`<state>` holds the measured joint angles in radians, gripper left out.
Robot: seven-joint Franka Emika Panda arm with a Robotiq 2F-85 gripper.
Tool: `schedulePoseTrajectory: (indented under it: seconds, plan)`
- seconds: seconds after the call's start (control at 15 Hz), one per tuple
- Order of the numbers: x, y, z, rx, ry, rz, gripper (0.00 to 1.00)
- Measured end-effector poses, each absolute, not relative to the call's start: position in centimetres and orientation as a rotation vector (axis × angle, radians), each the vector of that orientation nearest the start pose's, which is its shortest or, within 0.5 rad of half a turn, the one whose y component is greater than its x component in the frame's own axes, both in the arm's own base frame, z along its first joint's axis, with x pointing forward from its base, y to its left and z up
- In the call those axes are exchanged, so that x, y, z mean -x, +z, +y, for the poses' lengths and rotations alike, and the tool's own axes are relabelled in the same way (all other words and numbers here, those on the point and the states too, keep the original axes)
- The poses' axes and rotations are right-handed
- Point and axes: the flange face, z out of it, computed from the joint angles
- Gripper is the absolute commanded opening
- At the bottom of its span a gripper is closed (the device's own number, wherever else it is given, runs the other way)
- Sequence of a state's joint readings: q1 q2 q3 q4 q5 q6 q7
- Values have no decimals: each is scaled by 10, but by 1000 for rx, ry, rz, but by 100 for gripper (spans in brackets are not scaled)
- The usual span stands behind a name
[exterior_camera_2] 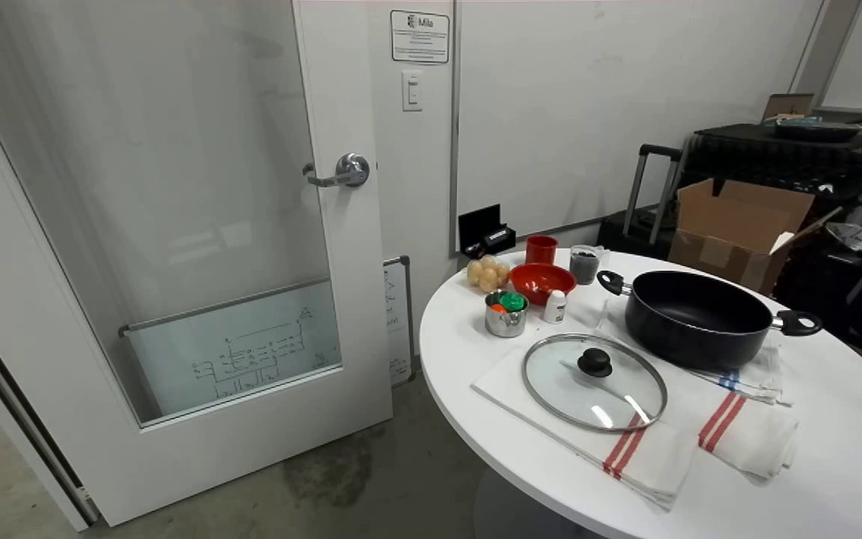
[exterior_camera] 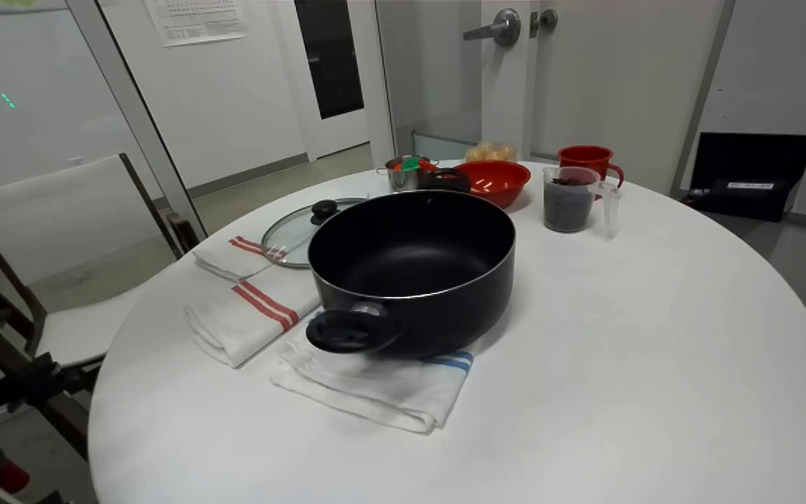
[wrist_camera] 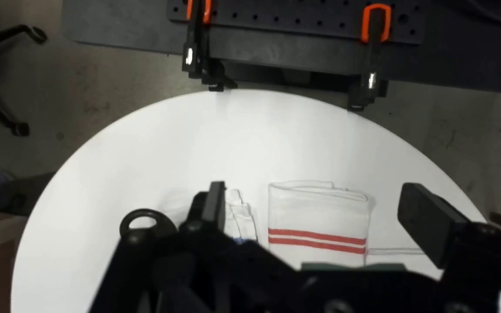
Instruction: Put the lid on the black pot
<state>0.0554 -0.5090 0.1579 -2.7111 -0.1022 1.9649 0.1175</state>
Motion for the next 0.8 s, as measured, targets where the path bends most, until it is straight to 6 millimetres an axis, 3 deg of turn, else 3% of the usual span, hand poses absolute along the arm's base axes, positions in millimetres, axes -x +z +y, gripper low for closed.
schedulePoseTrajectory:
  seconds: [0.4, 0.8]
  plan:
    - [-394, 329, 68, 3254, 304, -503, 100]
    - [-462, 283, 87, 3165, 293, -765, 100]
